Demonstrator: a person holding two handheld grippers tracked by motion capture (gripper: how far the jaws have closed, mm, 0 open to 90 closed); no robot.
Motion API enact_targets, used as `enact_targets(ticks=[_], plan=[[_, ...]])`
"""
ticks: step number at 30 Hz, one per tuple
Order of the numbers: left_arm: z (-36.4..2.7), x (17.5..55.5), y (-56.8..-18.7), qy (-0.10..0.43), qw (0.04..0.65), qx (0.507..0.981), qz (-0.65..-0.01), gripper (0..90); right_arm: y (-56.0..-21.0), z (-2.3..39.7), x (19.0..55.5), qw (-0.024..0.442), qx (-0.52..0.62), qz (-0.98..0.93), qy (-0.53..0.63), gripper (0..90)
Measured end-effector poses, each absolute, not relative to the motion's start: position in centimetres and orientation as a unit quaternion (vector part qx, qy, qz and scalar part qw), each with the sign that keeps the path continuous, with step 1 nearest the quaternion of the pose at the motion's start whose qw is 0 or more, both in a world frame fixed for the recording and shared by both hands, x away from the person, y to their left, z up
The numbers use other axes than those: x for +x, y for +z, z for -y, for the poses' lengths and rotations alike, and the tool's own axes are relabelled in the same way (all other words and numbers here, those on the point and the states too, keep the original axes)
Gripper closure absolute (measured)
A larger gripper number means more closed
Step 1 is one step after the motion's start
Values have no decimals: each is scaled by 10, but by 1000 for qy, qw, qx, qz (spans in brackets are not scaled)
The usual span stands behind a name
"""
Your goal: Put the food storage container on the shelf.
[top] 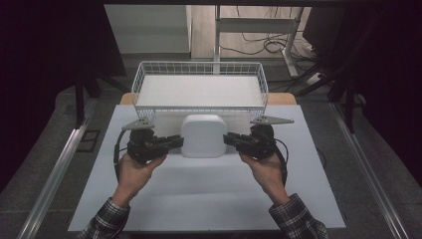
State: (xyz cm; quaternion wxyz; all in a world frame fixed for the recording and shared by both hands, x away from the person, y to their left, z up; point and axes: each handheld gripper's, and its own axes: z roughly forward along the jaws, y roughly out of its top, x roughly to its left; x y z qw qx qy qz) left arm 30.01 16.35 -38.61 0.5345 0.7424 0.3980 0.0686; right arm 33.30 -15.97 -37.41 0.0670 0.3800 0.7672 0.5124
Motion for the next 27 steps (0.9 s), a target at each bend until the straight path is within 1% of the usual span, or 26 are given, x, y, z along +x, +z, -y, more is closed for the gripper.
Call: enact_targets(ticks=[8,16,27], plan=[[-167,308,-361,81,544,737,-393,809,-349,157,342,71,375,-762,523,779],[-172,320,-335,94,549,733,-390,808,-322,150,352,90,367,-760,529,778],[-179,345,-301,103,559,723,-393,807,-284,142,374,108,360,-751,543,779]])
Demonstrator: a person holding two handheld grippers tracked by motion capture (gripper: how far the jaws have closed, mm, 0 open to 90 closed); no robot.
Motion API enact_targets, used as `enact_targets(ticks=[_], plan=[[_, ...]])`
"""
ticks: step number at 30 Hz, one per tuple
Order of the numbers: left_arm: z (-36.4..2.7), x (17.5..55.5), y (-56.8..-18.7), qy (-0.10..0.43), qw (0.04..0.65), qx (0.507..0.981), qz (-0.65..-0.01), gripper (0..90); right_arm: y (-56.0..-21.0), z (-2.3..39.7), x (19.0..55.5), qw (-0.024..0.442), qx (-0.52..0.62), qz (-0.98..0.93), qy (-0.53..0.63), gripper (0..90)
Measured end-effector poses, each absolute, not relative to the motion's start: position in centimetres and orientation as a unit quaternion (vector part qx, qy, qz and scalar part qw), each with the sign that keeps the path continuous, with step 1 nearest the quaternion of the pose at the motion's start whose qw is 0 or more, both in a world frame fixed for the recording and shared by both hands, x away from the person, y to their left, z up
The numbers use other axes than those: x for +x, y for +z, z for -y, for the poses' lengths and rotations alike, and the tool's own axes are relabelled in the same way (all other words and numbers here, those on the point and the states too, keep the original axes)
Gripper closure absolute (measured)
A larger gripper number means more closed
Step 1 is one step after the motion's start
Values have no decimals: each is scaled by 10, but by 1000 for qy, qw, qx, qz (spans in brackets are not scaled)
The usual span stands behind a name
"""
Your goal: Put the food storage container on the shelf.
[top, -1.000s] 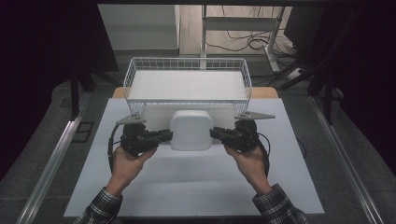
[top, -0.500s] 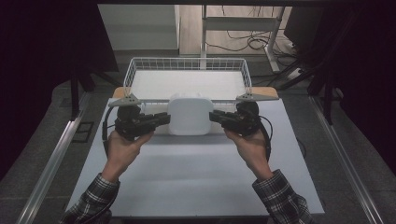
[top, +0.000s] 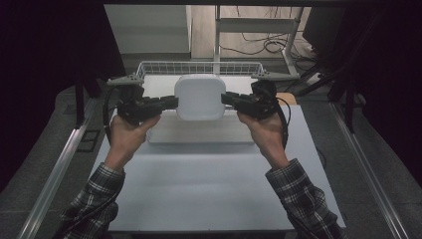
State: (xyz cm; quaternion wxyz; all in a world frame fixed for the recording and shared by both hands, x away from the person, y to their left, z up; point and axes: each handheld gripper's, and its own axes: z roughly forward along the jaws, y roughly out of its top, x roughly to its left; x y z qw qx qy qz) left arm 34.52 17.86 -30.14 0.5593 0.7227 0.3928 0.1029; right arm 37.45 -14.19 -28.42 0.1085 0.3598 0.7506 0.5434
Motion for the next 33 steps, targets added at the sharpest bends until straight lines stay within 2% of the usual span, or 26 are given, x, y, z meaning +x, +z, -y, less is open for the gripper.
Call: enact_targets(ticks=[6,15,33], plan=[[-180,365,-297,98,554,721,-405,804,-272,136,392,117,367,-750,538,779],[-182,392,-305,85,533,724,-429,799,-280,128,418,109,389,-750,523,778],[-180,408,-310,81,517,728,-444,773,-289,124,441,89,413,-748,511,765]])
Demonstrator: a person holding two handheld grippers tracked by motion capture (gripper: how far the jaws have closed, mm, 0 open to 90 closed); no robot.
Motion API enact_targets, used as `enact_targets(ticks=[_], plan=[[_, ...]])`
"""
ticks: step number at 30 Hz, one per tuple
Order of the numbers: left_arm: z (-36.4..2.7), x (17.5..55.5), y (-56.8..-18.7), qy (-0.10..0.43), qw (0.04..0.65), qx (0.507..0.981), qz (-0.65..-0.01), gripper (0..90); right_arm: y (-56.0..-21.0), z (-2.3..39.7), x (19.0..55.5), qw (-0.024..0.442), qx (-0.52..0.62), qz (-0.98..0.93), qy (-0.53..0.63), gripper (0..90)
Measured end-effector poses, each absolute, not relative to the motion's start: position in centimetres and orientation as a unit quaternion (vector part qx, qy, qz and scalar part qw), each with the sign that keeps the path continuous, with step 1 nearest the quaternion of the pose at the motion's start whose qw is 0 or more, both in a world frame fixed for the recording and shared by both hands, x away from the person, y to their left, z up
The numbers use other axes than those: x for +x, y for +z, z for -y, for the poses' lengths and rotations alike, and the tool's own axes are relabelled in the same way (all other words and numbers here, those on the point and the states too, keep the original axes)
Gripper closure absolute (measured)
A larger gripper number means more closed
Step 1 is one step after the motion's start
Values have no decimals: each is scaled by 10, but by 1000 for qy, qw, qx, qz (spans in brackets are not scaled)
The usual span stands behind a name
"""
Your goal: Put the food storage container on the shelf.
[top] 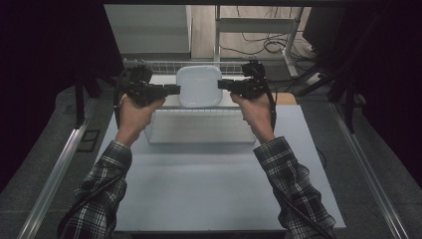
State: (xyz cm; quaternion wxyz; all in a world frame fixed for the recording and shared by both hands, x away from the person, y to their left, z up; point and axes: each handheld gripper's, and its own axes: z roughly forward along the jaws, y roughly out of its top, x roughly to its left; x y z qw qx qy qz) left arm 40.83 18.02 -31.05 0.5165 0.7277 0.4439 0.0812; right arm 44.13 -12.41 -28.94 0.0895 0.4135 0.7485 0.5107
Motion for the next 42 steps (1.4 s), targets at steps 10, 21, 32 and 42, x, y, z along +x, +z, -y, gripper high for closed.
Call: enact_targets(ticks=[10,21,32,42], plan=[[-172,413,-306,103,510,733,-439,676,-291,121,448,101,420,-746,507,707],[-171,426,-310,98,505,726,-456,672,-291,114,459,111,421,-750,498,655],[-170,440,-307,122,490,724,-470,614,-296,106,467,141,418,-758,481,597],[-161,452,-303,150,465,729,-479,613,-297,102,467,152,421,-755,480,603]])
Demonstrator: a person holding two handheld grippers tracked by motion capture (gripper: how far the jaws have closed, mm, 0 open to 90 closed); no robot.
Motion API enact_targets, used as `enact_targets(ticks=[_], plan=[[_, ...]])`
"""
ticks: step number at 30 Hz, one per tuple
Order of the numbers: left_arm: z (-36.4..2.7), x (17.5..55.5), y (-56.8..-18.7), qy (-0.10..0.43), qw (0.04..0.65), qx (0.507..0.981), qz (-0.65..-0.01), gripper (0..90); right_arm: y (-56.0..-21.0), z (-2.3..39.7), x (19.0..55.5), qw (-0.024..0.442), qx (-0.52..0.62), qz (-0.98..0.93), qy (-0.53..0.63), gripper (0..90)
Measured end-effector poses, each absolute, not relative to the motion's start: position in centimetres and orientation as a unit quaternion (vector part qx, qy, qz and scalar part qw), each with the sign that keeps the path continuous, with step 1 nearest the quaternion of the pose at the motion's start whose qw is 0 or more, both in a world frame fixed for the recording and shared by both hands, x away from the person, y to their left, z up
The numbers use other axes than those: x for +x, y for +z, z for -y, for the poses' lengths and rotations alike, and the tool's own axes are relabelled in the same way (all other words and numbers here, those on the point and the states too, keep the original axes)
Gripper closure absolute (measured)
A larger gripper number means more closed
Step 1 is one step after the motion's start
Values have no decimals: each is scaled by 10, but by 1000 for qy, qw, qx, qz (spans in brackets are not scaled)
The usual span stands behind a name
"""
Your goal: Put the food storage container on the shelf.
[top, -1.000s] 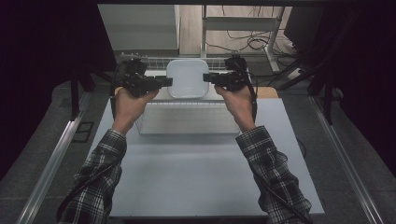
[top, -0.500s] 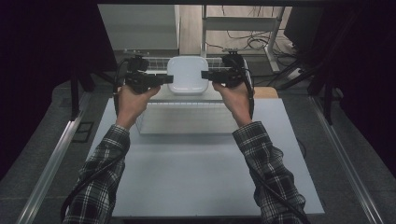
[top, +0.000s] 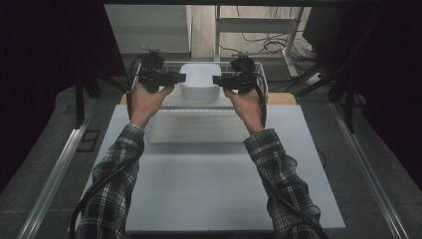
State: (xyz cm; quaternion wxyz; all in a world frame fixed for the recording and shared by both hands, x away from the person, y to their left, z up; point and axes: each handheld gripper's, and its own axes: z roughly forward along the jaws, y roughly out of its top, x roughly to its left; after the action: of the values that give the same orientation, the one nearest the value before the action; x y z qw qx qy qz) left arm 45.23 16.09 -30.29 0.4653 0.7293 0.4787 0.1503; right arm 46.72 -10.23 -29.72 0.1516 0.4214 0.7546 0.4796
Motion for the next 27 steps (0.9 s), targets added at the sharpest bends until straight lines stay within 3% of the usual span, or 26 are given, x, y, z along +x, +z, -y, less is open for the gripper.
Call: enact_targets(ticks=[5,7,9,10,19,27], plan=[[-159,448,-303,180,460,732,-469,566,-298,104,468,157,419,-752,484,566],[-159,446,-303,182,471,731,-458,541,-299,105,467,171,412,-750,488,507],[-160,444,-303,181,477,732,-451,485,-299,107,465,178,401,-747,500,453],[-160,443,-303,183,478,733,-448,415,-300,109,465,177,397,-746,504,396],[-164,435,-304,150,501,743,-419,227,-297,109,465,150,379,-766,498,267],[-169,424,-306,153,510,750,-392,169,-286,104,455,155,351,-787,484,158]])
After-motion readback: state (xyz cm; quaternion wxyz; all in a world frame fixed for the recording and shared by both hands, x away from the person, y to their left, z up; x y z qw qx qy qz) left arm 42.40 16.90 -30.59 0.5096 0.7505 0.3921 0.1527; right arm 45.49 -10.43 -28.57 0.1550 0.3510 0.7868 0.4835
